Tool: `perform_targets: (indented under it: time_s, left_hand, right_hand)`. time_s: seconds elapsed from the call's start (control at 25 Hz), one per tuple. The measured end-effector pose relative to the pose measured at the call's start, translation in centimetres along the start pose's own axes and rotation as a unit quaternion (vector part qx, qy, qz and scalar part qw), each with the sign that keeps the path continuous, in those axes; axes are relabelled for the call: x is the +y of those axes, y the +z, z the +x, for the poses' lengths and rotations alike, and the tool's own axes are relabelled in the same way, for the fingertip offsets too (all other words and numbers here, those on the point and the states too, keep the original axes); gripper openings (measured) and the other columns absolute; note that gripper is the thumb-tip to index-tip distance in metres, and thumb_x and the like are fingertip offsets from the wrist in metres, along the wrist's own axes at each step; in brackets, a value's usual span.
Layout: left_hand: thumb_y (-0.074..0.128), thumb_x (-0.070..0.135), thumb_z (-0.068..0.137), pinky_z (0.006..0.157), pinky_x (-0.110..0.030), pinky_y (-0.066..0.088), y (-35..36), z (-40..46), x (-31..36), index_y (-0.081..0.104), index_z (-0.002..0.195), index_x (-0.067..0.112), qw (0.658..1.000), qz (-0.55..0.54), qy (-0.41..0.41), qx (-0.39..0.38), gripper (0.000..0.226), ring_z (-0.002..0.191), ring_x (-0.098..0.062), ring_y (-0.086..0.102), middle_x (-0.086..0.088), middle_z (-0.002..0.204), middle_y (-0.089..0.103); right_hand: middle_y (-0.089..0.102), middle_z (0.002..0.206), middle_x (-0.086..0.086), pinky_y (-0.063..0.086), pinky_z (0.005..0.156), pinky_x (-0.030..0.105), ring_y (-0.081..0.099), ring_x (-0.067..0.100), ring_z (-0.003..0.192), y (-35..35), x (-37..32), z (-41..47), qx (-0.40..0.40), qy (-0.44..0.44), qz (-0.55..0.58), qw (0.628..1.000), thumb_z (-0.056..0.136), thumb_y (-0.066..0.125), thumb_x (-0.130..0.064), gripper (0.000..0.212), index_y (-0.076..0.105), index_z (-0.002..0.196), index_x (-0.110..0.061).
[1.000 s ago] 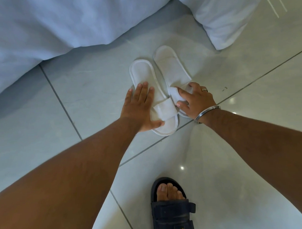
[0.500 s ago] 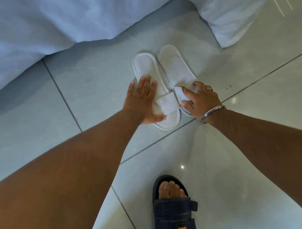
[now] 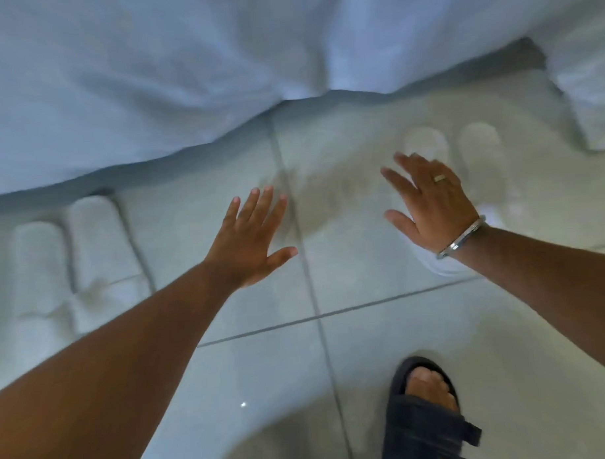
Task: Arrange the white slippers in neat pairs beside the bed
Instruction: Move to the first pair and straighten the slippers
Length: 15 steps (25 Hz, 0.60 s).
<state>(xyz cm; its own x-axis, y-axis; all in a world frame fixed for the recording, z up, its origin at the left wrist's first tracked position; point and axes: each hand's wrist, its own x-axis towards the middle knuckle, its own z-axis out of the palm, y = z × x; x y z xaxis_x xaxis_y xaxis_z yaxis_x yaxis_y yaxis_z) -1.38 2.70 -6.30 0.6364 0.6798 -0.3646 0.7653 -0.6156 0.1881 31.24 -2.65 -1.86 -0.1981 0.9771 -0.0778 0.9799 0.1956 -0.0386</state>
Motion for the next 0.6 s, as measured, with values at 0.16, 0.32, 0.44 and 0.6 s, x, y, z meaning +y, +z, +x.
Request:
perform_targets:
  time_s: [0.16, 0.32, 0.44, 0.6]
  left_hand:
    - [0.021, 0.064, 0.091, 0.123, -0.046, 0.0, 0.7, -15.8, -14.5, 0.001, 0.157, 0.014, 0.981, -0.002, -0.189, 0.04, 0.085, 0.152, -0.027, -0.005, -0.009, 0.164, -0.006]
    - [0.009, 0.062, 0.088, 0.122, -0.044, 0.008, 3.1, -30.6, -23.6, 0.008, 0.156, 0.007, 0.957, -0.033, -0.287, -0.031, 0.087, 0.152, -0.03, 0.005, -0.014, 0.164, 0.001]
    - [0.001, 0.072, 0.084, 0.122, -0.044, 0.008, 5.8, -34.1, -23.8, 0.004, 0.156, 0.008, 0.955, -0.056, -0.276, -0.092, 0.096, 0.152, -0.026, 0.009, -0.011, 0.165, 0.002]
    - [0.021, 0.061, 0.096, 0.123, -0.045, 0.0, 7.2, -31.5, -22.0, -0.005, 0.155, 0.005, 0.937, -0.038, -0.342, -0.058, 0.086, 0.152, -0.024, -0.003, -0.011, 0.166, -0.003]
  right_hand:
    - [0.042, 0.147, 0.022, 0.036, 0.104, 0.06, 0.045, 0.045, 0.13, 0.7, -17.4, 7.9, -0.048, -0.245, 0.038, 0.968, 0.074, 0.073, -0.044, 0.076, 0.048, 0.138, -0.011]
    - [0.009, 0.162, 0.011, 0.013, 0.118, 0.048, 0.014, 0.033, 0.147, 2.7, -32.8, 9.6, -0.169, -0.304, 0.063, 0.935, 0.084, 0.049, -0.06, 0.084, 0.016, 0.151, -0.021]
    - [0.002, 0.163, 0.009, 0.011, 0.119, 0.044, 0.007, 0.028, 0.149, 4.5, -39.8, 10.2, -0.206, -0.292, 0.057, 0.932, 0.086, 0.043, -0.062, 0.08, 0.012, 0.15, -0.024]
    - [0.004, 0.162, 0.013, 0.015, 0.118, 0.044, 0.01, 0.031, 0.148, 5.9, -41.5, 9.6, -0.214, -0.227, 0.064, 0.948, 0.087, 0.047, -0.051, 0.074, 0.019, 0.148, -0.022]
